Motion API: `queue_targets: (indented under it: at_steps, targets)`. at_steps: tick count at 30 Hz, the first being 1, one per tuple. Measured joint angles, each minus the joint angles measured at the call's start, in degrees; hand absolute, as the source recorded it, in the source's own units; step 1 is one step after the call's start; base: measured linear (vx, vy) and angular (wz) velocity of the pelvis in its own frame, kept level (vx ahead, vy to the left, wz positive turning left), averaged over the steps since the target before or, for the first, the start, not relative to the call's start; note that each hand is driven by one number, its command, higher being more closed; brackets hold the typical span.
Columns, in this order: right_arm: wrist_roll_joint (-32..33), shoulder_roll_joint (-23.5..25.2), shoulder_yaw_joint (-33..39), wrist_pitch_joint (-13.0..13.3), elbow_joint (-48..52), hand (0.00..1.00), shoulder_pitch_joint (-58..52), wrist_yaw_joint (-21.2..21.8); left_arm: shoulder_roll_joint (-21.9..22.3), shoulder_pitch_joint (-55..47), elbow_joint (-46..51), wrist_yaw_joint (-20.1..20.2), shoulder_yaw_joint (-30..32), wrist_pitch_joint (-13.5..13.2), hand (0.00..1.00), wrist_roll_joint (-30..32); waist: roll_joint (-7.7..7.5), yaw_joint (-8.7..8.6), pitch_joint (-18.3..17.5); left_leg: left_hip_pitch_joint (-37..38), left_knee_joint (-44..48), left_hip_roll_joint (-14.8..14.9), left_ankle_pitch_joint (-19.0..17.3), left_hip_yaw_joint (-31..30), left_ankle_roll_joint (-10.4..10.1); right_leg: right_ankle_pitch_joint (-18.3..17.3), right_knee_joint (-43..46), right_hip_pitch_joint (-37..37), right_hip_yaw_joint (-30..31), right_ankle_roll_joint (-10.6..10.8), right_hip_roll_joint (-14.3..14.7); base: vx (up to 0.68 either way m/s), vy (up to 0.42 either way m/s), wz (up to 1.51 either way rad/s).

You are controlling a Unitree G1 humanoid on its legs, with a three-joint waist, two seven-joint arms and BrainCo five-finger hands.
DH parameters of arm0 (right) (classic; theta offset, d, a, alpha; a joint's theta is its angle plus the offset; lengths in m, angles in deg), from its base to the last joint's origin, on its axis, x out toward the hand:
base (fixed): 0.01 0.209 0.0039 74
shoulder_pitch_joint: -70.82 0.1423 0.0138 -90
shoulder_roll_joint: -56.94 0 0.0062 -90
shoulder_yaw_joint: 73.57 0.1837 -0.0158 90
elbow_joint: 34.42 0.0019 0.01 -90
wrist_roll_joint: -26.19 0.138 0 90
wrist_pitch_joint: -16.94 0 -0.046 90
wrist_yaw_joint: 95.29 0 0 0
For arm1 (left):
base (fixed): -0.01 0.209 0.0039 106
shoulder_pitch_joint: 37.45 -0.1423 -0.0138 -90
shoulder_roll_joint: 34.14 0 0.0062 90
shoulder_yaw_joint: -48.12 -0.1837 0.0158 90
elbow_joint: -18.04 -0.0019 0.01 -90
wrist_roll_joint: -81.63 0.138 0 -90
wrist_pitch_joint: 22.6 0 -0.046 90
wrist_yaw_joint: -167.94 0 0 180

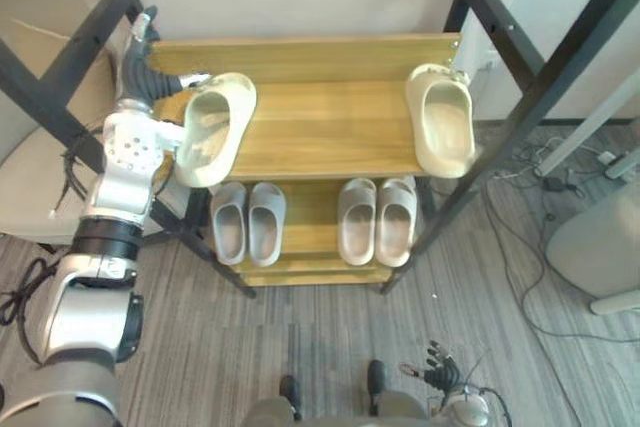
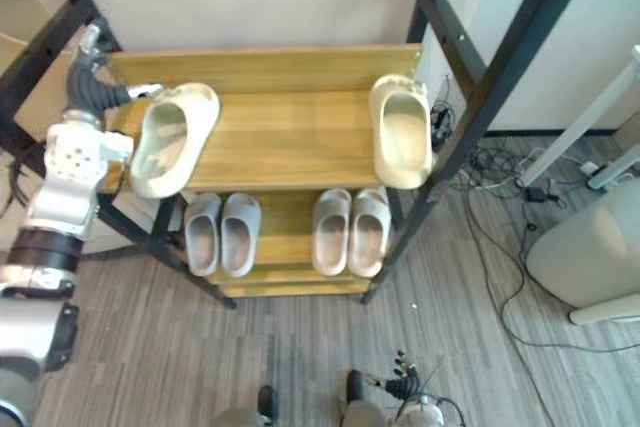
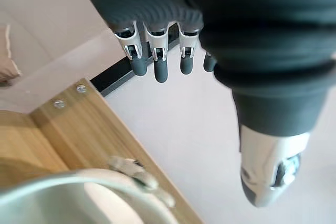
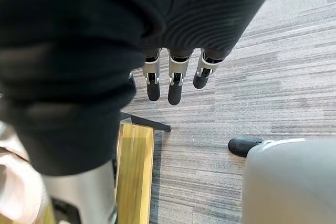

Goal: Organize the slippers on the shoe rack

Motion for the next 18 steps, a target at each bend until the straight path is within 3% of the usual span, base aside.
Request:
queue_targets:
  at_steps: [18]
  targets:
    - [0.5,0.1,0.0,1.2,2.4,0.00,0.5,0.1,-2.7,0.1,-2.3,0.0,0.9,2.2,0.00,13.6,-1.03,0.25,1.2,-3.8,6.8,2.7,-3.3,1.6,-0.9,0.0,1.2,-1.9,1.0,-0.5,1.9,0.00,-0.007,-0.04]
